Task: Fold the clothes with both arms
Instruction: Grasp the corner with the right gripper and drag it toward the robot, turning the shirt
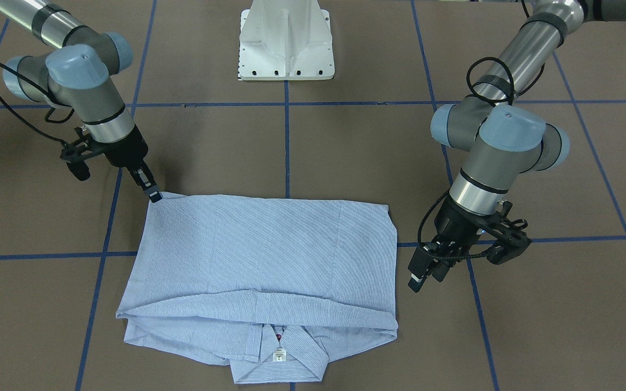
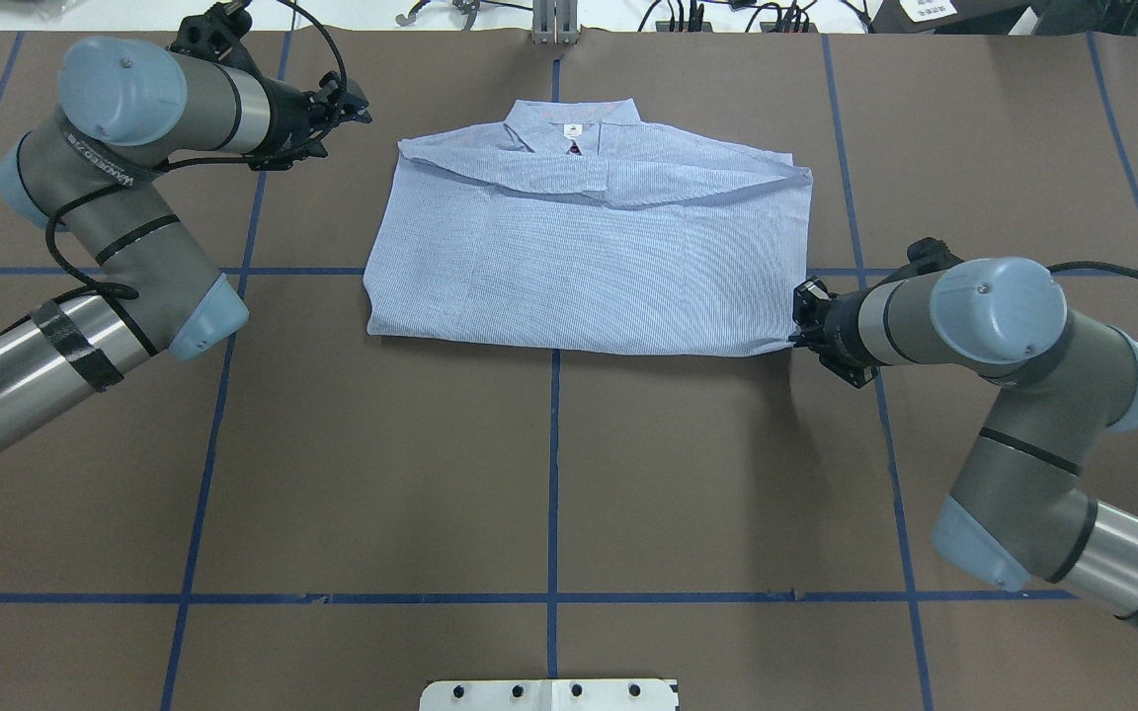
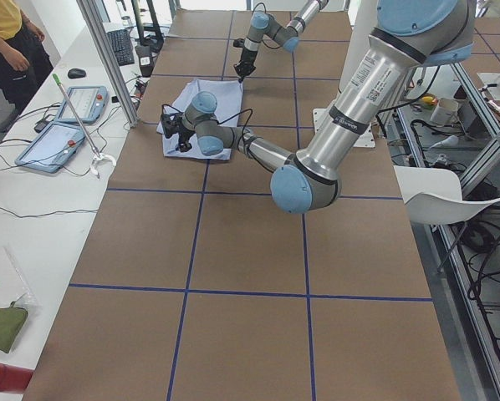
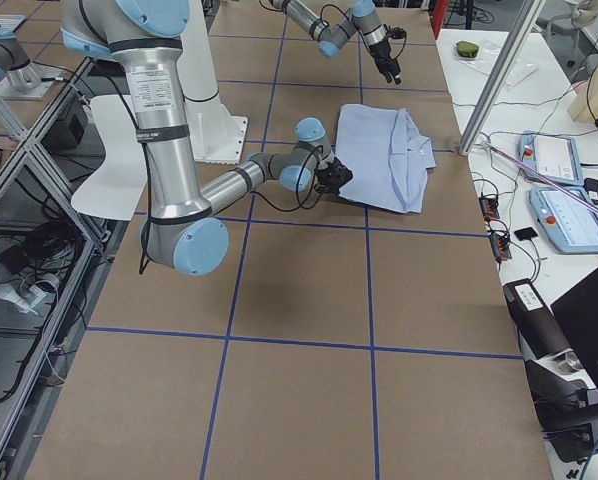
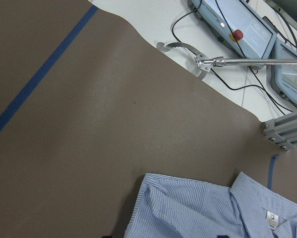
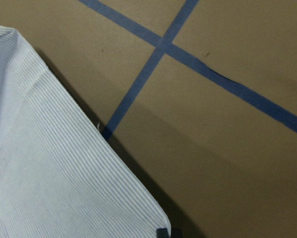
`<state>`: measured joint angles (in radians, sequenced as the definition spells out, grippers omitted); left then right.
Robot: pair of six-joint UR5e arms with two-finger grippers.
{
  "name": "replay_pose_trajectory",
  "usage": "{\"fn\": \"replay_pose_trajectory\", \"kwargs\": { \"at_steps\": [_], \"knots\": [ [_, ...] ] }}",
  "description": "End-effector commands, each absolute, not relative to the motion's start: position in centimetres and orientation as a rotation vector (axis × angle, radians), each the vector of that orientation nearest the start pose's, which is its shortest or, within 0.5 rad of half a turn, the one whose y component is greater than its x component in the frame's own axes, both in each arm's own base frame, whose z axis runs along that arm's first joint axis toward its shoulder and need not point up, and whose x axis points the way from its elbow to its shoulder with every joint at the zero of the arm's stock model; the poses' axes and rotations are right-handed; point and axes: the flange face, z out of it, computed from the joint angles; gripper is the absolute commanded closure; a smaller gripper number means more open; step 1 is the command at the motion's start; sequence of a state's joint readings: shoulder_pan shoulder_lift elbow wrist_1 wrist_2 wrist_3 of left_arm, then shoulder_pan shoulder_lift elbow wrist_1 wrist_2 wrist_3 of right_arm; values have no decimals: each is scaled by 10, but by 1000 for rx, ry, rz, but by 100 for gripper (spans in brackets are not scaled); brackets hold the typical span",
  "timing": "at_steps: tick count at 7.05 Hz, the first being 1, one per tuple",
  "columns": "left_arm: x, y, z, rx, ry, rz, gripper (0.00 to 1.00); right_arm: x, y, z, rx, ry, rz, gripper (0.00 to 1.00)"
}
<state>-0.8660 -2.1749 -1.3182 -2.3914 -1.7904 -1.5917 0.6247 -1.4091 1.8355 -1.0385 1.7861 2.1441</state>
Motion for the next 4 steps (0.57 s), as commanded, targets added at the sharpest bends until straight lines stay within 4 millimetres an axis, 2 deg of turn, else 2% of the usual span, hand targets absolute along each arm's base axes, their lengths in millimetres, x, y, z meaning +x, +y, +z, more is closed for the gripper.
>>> {"fn": "replay_pose_trajectory", "kwargs": {
  "at_steps": [1, 2, 3, 4],
  "knots": [
    [384, -623, 306, 321, 1207, -641, 25, -358, -341, 369, -350, -1028, 843, 100],
    [377, -596, 297, 280, 1259, -659, 25, -362, -303, 357, -453, -1023, 737, 100],
    [375, -576, 293, 181, 1291, -654, 25, -356, -274, 354, -578, -995, 638, 100],
    [376, -540, 282, 135, 1337, -639, 25, -360, -249, 345, -690, -970, 537, 100]
  ]
}}
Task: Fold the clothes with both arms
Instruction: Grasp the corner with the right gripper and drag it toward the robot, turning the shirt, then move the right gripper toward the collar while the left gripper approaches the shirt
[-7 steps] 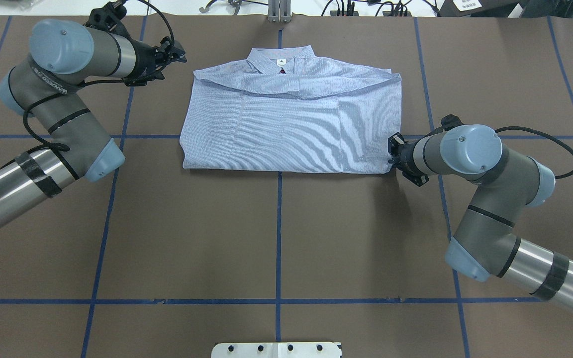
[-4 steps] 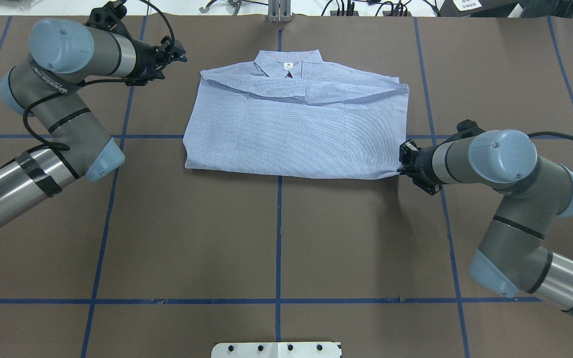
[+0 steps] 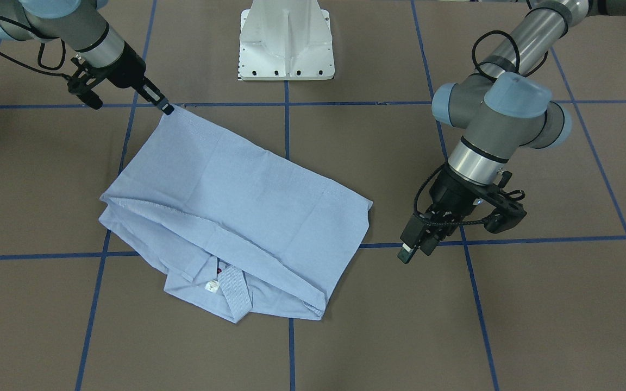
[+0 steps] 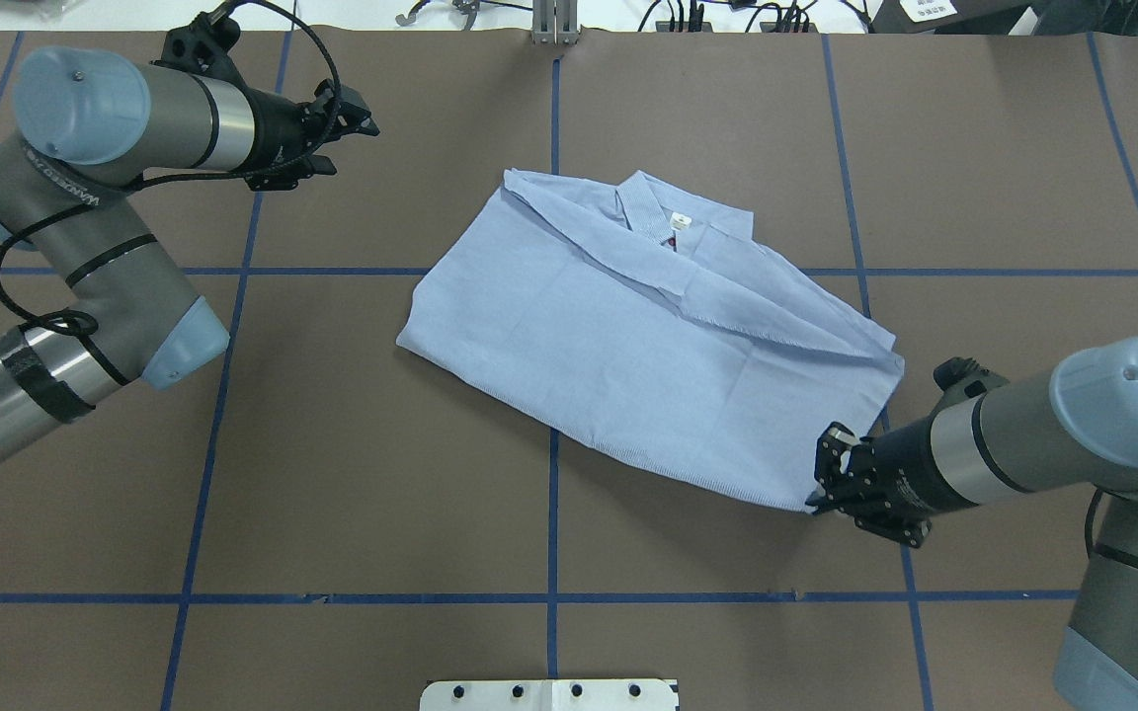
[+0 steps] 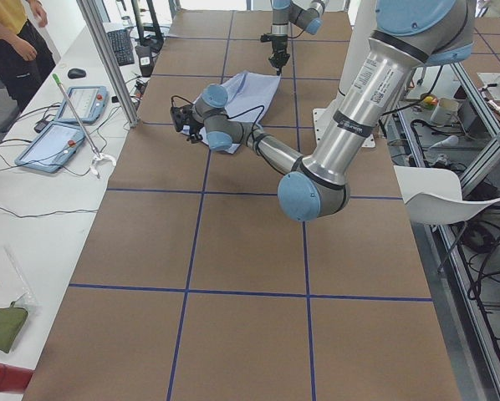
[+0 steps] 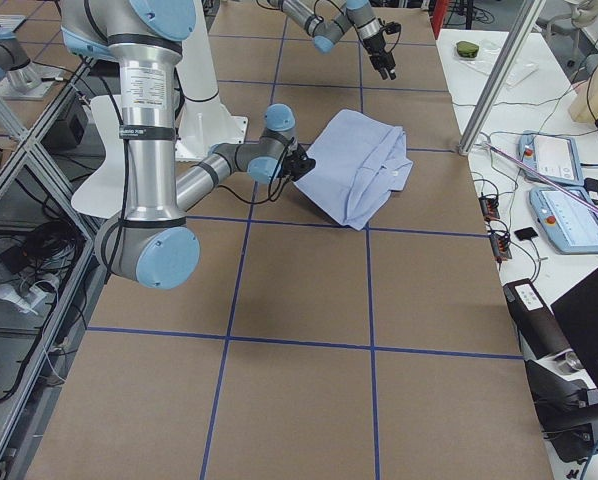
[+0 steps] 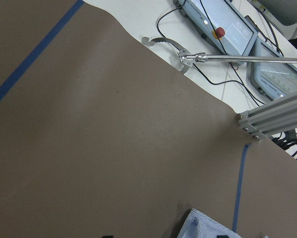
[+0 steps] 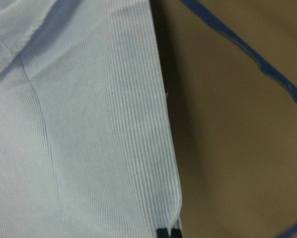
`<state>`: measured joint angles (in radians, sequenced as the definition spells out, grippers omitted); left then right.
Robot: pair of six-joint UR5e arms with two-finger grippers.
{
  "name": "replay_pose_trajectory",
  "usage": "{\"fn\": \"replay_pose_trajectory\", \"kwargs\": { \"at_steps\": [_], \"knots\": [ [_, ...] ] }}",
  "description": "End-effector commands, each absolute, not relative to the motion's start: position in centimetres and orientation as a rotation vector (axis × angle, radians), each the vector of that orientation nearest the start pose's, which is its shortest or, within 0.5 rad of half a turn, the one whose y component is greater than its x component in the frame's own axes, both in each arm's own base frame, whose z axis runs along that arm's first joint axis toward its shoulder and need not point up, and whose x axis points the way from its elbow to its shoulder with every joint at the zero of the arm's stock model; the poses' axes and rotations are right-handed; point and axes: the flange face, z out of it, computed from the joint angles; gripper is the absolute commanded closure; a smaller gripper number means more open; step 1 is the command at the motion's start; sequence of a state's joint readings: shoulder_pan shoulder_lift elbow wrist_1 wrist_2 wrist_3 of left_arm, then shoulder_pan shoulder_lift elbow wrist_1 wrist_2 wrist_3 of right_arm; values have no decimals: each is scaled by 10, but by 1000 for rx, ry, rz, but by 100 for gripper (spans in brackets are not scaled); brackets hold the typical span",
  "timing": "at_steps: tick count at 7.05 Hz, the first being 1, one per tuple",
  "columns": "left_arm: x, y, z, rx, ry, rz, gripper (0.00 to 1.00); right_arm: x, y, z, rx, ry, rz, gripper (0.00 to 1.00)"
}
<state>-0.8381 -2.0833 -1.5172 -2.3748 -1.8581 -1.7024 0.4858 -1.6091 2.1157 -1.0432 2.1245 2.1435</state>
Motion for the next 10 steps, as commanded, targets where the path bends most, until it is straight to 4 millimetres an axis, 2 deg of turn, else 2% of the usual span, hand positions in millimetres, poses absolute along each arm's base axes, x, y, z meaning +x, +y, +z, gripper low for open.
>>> {"fn": "replay_pose_trajectory", "kwargs": {
  "at_steps": [1, 2, 3, 4, 5, 6, 7, 8, 9, 10],
  "knots": [
    [384, -485, 281, 64, 1366, -611, 25, -370, -217, 338, -762, -940, 441, 100],
    [379, -450, 270, 10, 1384, -609, 25, -377, -197, 348, -785, -899, 403, 6],
    [392, -424, 268, -56, 1377, -616, 25, -376, -198, 347, -783, -904, 404, 0],
    [413, -403, 274, -106, 1352, -600, 24, -357, -228, 341, -753, -948, 462, 0],
    [434, -383, 280, -136, 1328, -608, 24, -329, -268, 332, -735, -1004, 530, 0],
    [463, -365, 284, -127, 1297, -612, 24, -303, -319, 322, -682, -1079, 602, 0],
    [492, -360, 283, -141, 1253, -601, 24, -286, -360, 328, -597, -1121, 630, 0],
    [522, -374, 288, -134, 1220, -616, 24, -278, -380, 333, -499, -1151, 578, 0],
    [532, -380, 285, -124, 1215, -625, 25, -277, -396, 342, -474, -1148, 590, 0],
    [533, -381, 287, -121, 1197, -630, 28, -283, -411, 342, -457, -1149, 608, 0]
  ]
}}
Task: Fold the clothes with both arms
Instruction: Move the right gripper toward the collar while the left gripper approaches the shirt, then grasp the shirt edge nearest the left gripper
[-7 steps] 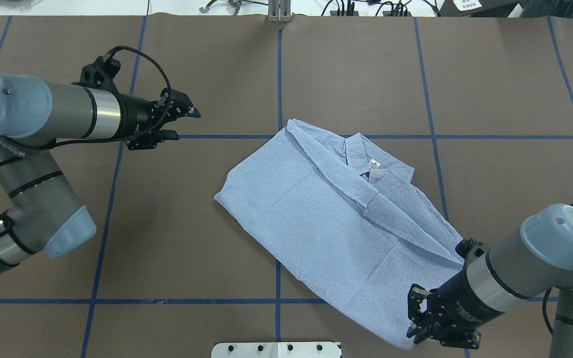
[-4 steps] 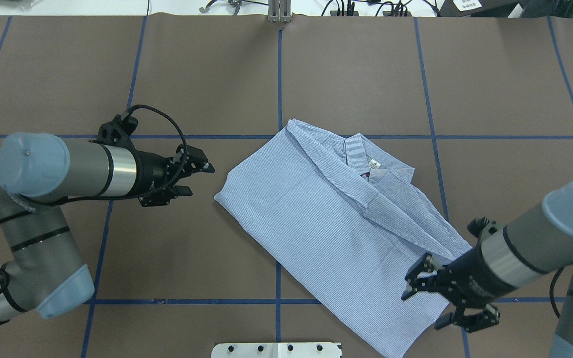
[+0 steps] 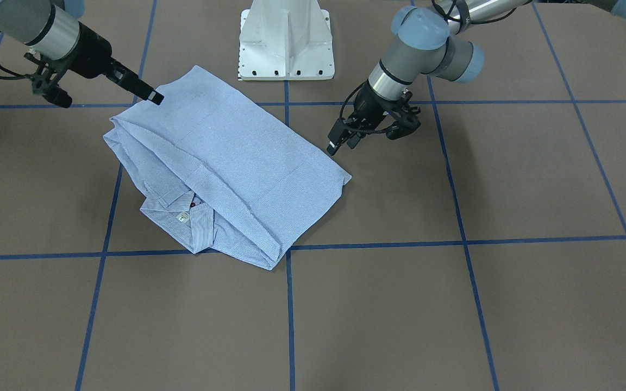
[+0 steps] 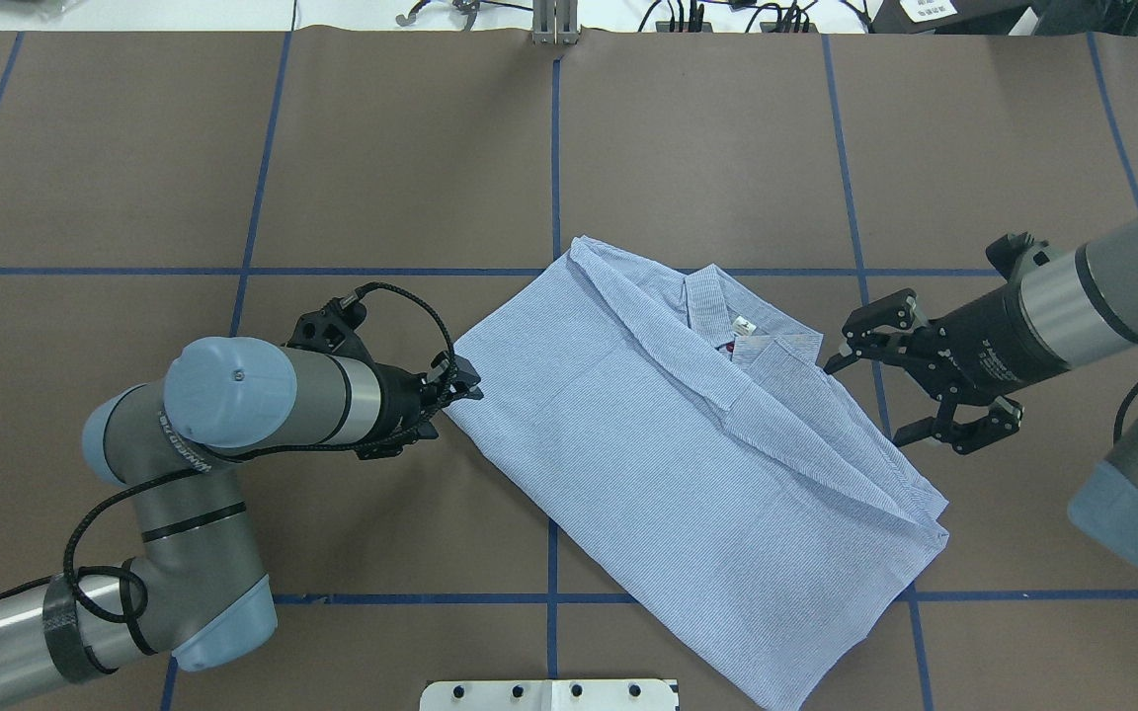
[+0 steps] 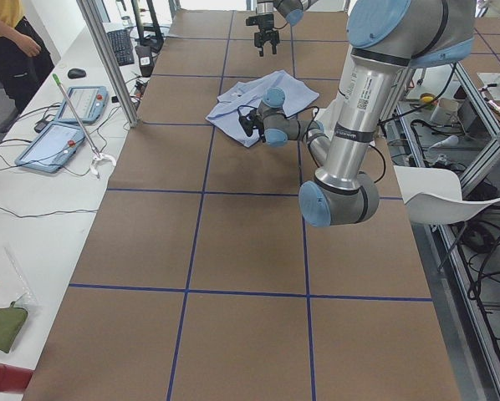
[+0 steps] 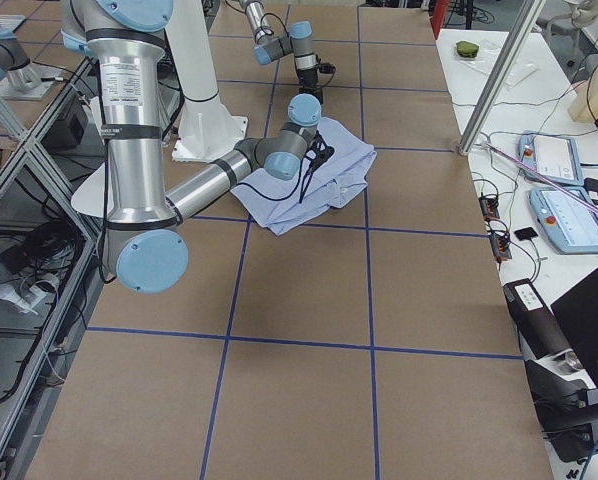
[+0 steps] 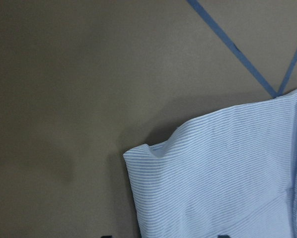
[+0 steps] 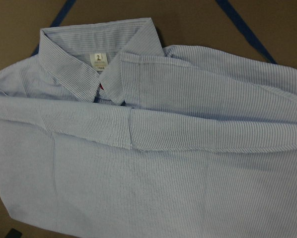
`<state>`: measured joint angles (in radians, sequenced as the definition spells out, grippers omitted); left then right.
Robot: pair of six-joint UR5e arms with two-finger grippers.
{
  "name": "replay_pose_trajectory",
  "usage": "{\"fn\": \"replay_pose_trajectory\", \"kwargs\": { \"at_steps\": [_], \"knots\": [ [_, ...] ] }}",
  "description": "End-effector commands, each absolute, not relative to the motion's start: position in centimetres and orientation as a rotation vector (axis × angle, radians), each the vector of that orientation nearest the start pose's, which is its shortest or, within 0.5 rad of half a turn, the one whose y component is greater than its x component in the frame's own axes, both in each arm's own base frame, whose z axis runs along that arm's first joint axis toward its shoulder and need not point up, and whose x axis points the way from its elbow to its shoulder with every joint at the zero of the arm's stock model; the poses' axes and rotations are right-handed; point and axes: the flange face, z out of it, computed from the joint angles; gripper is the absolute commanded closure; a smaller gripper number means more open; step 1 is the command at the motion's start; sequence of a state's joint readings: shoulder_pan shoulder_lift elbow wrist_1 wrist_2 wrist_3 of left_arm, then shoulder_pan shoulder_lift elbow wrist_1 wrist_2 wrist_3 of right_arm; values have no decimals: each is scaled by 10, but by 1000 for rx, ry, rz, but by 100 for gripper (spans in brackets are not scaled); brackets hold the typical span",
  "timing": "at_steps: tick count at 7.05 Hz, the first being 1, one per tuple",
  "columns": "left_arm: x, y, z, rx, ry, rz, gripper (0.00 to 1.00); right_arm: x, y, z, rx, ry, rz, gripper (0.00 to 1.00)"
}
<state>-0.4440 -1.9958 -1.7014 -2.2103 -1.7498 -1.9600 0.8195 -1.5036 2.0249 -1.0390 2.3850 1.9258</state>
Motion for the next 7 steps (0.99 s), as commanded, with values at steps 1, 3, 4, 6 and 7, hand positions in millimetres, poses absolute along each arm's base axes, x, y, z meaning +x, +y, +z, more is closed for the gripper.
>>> {"fn": "replay_pose_trajectory", "kwargs": {
  "at_steps": [1, 3, 4, 6, 7],
  "knots": [
    [534, -381, 289, -120, 1192, -629, 30, -286, -417, 343, -456, -1145, 613, 0],
    [536, -384, 292, -104, 1187, -636, 36, -288, -421, 348, -437, -1138, 632, 0],
    [537, -385, 293, -95, 1184, -638, 38, -288, -422, 348, -438, -1138, 633, 0],
    [539, -387, 297, -93, 1175, -642, 46, -288, -423, 349, -426, -1136, 642, 0],
    [539, -390, 298, -69, 1173, -656, 55, -289, -425, 352, -419, -1132, 649, 0]
  ]
}}
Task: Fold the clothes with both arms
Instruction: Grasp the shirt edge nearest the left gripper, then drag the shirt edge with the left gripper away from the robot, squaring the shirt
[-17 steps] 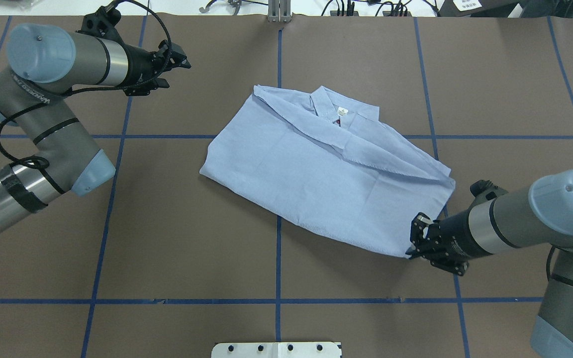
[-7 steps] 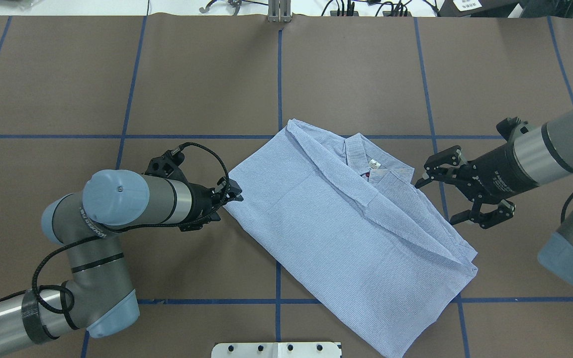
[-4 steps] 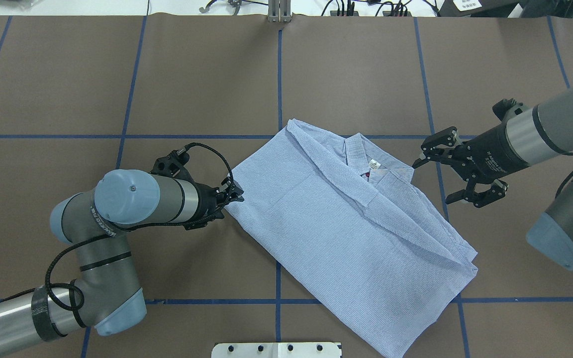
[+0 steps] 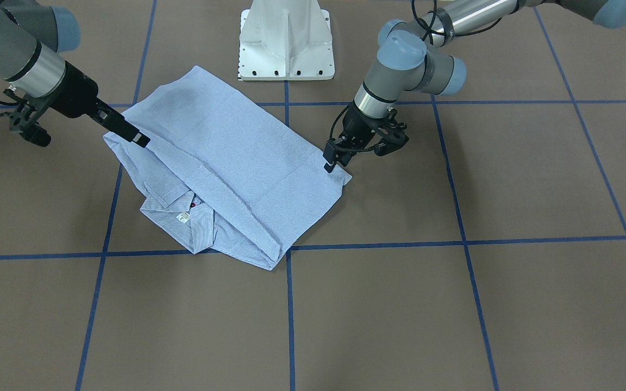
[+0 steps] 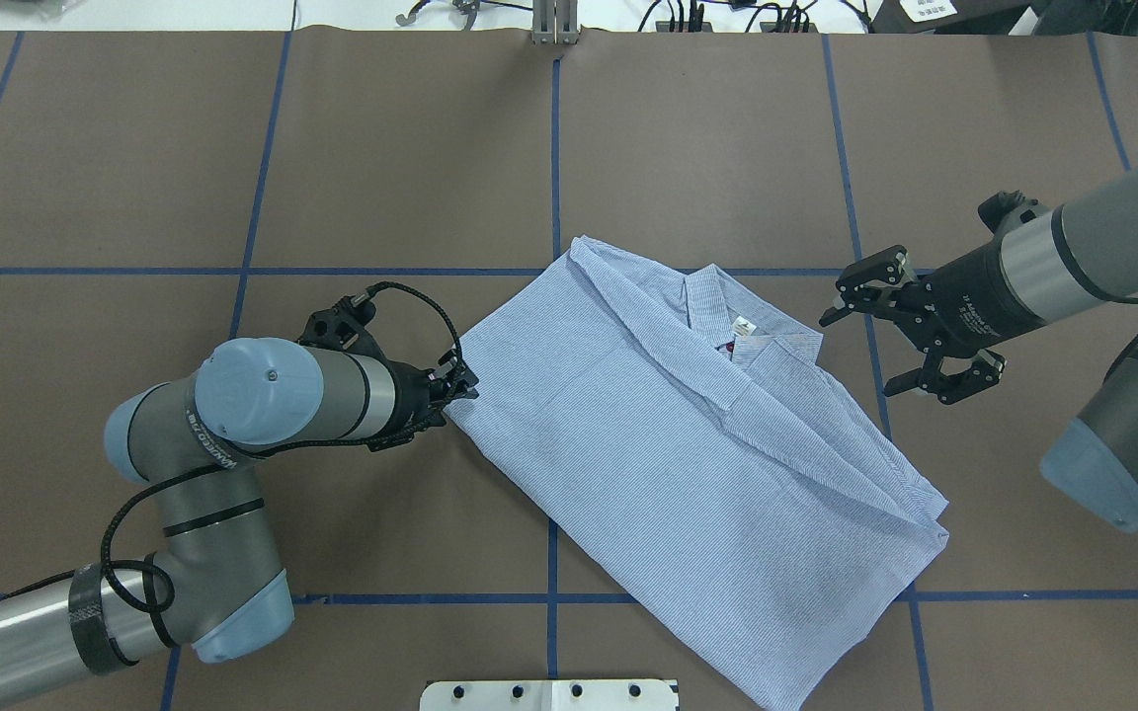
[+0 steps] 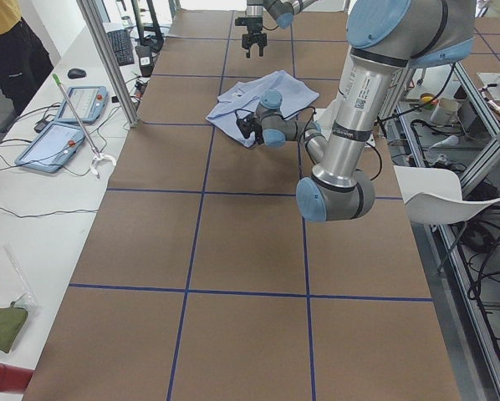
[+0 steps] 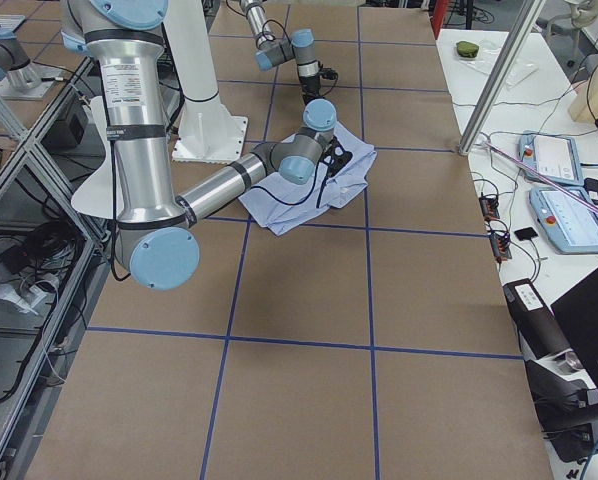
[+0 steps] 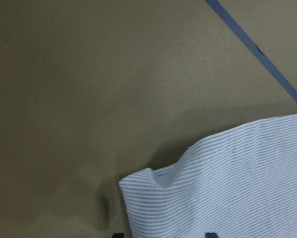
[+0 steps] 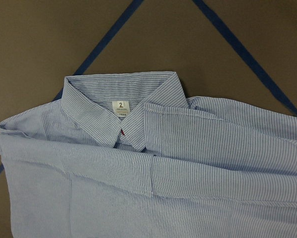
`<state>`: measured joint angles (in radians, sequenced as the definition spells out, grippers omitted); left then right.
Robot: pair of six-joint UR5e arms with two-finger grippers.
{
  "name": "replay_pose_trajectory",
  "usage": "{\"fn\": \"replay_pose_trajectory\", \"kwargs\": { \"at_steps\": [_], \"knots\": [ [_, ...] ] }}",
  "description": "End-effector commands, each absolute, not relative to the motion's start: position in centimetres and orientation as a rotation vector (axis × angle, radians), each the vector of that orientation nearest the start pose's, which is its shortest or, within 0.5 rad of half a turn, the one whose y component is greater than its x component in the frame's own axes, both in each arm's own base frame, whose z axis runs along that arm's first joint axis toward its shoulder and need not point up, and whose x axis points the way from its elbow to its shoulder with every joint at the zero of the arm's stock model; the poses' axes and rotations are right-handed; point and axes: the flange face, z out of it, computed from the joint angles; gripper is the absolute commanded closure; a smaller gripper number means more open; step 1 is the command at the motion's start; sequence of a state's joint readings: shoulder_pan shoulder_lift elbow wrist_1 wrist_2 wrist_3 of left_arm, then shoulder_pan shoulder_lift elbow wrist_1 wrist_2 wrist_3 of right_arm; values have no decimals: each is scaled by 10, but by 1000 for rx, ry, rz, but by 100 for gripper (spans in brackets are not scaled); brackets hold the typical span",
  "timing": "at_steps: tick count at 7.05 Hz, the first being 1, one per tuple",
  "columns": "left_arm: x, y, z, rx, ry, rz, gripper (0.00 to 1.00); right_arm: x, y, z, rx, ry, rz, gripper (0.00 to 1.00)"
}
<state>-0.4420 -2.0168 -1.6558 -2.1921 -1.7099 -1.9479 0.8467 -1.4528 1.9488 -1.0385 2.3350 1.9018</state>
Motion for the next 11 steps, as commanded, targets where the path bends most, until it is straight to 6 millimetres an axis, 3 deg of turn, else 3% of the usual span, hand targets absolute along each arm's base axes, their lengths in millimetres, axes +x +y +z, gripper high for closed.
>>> {"fn": "replay_pose_trajectory", "kwargs": {
  "at_steps": [1, 3, 5, 7, 8, 9, 11],
  "knots": [
    [539, -391, 299, -66, 1171, -659, 70, -289, -426, 354, -421, -1128, 652, 0],
    [538, -393, 301, -54, 1169, -661, 100, -290, -426, 355, -420, -1127, 653, 0],
    [540, -400, 309, 7, 1149, -644, 100, -291, -427, 358, -424, -1120, 659, 0],
    [525, -420, 310, 59, 1145, -641, 100, -292, -429, 358, -414, -1119, 665, 0],
    [510, -442, 314, 113, 1130, -627, 100, -293, -432, 353, -394, -1127, 669, 0],
    [500, -482, 311, 184, 1117, -616, 100, -296, -435, 351, -386, -1129, 673, 0],
    [478, -592, 303, 333, 1078, -623, 100, -297, -437, 352, -386, -1126, 676, 0]
  ]
}}
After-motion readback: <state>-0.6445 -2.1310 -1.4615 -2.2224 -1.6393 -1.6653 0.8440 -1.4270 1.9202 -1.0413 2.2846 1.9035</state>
